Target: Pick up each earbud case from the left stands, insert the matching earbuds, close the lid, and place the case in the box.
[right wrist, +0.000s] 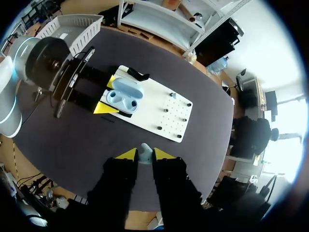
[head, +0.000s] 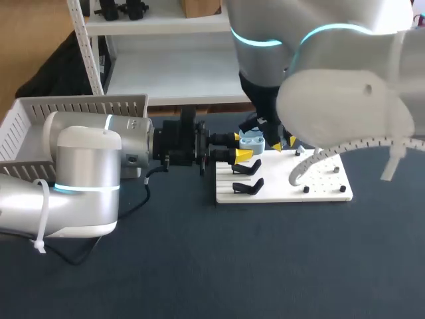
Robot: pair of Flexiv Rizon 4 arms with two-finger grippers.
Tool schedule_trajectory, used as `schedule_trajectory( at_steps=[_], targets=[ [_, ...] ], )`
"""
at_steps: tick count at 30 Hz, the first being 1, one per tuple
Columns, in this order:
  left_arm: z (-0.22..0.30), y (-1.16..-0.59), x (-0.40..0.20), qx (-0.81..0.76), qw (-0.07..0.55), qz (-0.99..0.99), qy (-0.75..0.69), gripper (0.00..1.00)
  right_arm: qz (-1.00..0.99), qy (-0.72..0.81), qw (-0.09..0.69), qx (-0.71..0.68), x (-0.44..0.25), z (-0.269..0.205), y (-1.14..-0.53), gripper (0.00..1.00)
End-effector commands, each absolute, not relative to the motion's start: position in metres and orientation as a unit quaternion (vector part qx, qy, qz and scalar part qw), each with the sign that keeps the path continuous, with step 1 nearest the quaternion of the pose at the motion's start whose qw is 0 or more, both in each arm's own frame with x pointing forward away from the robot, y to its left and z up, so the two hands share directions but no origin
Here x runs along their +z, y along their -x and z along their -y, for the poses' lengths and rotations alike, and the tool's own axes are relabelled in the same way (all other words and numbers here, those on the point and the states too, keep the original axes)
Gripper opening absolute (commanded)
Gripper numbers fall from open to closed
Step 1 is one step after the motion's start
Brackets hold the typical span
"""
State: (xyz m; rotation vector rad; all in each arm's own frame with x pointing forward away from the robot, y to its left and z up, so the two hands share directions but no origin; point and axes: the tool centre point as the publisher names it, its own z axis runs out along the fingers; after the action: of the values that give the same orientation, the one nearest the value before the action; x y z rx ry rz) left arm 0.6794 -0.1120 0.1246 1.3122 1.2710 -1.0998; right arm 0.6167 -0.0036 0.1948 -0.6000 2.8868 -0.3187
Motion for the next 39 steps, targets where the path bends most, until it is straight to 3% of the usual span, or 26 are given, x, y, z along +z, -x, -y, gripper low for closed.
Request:
schedule_trajectory(
  at_steps=[1, 18, 39],
  targets=[
    [0.112, -0.678, 0.124, -0.450, 0.487, -0.522, -0.537, 0.00, -0.970, 0.201, 0.088, -0.107, 0.195, 0.003, -0.616, 0.00],
    [0.112, -0.678, 0.124, -0.450, 0.487, -0.522, -0.537, 0.00, -0.997, -0.048, 0.043, -0.052, 0.198, -0.015, -0.658, 0.00],
    [0.118, -0.683, 0.113, -0.436, 0.480, -0.516, -0.560, 0.00, -0.997, -0.050, 0.044, -0.043, 0.196, -0.011, -0.657, 0.00]
  ],
)
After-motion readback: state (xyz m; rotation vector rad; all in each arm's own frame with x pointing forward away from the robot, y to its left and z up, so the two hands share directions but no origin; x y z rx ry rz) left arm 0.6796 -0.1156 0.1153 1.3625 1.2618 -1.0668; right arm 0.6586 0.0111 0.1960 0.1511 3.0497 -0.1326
